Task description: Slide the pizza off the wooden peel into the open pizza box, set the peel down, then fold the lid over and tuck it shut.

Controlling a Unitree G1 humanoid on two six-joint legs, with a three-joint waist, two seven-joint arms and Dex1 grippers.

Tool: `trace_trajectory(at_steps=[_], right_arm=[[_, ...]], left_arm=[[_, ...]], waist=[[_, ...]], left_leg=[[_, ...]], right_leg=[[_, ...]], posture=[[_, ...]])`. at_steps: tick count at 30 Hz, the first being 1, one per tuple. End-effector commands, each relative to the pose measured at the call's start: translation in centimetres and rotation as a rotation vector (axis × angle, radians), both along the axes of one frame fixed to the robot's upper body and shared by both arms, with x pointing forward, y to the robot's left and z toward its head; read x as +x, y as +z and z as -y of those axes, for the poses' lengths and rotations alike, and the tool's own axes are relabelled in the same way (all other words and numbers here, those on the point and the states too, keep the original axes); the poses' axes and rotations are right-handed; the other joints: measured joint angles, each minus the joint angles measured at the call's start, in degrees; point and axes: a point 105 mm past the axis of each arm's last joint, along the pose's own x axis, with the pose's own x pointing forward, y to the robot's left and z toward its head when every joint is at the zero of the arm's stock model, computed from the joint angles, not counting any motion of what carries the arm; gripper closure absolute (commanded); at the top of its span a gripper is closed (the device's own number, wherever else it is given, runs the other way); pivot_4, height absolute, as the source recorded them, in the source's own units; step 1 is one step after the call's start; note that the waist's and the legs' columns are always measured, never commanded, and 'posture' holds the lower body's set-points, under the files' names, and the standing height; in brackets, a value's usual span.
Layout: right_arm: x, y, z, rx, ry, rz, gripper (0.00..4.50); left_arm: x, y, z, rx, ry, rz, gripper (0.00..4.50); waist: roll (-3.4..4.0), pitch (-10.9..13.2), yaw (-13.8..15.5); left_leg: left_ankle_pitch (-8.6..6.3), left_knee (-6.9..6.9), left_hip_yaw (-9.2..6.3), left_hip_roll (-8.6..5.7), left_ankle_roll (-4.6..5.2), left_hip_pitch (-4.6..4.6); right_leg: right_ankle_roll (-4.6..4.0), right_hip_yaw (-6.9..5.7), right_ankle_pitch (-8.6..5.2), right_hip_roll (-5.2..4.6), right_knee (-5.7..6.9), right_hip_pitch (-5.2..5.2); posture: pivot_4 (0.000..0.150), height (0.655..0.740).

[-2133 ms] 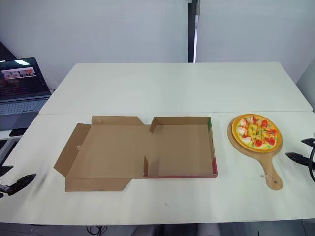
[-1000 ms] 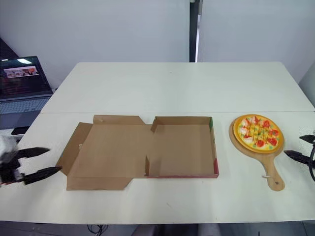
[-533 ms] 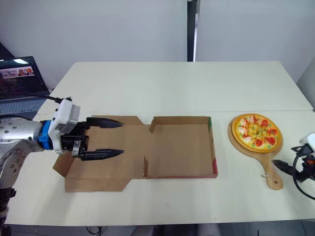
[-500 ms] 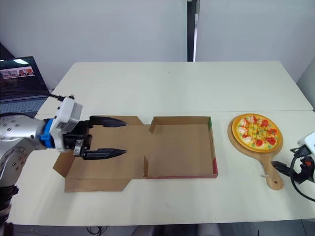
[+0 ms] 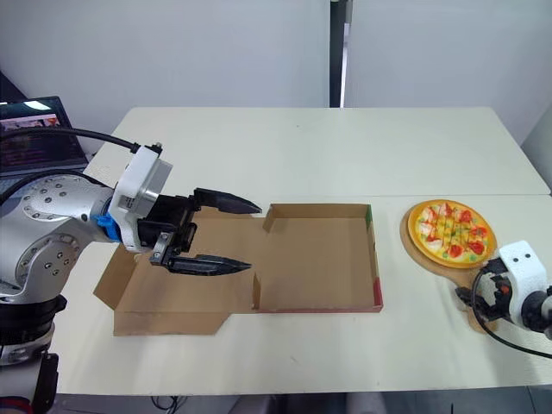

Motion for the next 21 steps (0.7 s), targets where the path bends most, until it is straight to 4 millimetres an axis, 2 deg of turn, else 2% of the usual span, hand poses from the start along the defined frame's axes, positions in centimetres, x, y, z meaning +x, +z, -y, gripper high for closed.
trace_trajectory(at_steps=[1,4,8,11,15,21], right_arm=[[0.3,-0.4,0.2,0.015,-0.033,-0.013,0.0],[0.3,-1.0,0.3,0.025,-0.05,-0.028,0.59],[0.2,-1.5,0.1,0.039,-0.052,-0.033,1.96],[0.3,-1.6,0.0,0.049,-0.054,-0.028,2.83],[0.6,-1.1,-0.3,0.088,-0.065,0.013,2.91],[0.9,-0.3,0.0,0.036,-0.07,0.086,2.91]], left_arm=[[-0.7,0.5,0.6,0.0,-0.037,0.025,0.11],[-0.7,0.4,0.6,-0.001,-0.027,0.023,0.0],[-0.6,0.5,0.6,-0.009,-0.017,0.027,0.0],[-0.4,0.7,0.6,-0.018,-0.009,0.034,0.0],[0.2,0.9,0.6,-0.025,0.014,0.06,0.0],[0.6,1.1,0.1,-0.024,0.048,0.067,0.0]], waist=[[-0.01,0.0,0.0],[-0.08,0.0,-0.07],[-0.23,-0.08,0.03],[-0.45,-0.2,-0.03],[-0.52,-0.21,-0.11],[-0.52,-0.21,-0.28]], left_leg=[[0.0,-0.01,0.0,0.0,0.0,0.01],[0.0,0.0,0.0,0.0,0.0,0.01],[0.0,0.04,-0.01,0.0,0.0,0.02],[0.0,0.04,-0.02,0.0,0.0,0.05],[0.0,0.04,-0.02,0.02,0.0,0.06],[0.0,0.06,0.0,0.03,0.0,0.08]], right_leg=[[0.0,0.0,0.0,0.0,0.0,0.0],[0.0,0.01,0.0,0.0,-0.01,0.0],[0.02,0.0,0.01,0.0,-0.01,0.04],[0.02,0.0,0.01,0.01,-0.01,0.07],[0.02,0.0,0.01,0.02,-0.01,0.08],[0.03,0.02,0.02,0.04,-0.01,0.07]], posture=[[0.15,0.74],[0.15,0.74],[0.15,0.74],[0.15,0.74],[0.15,0.74],[0.15,0.74]])
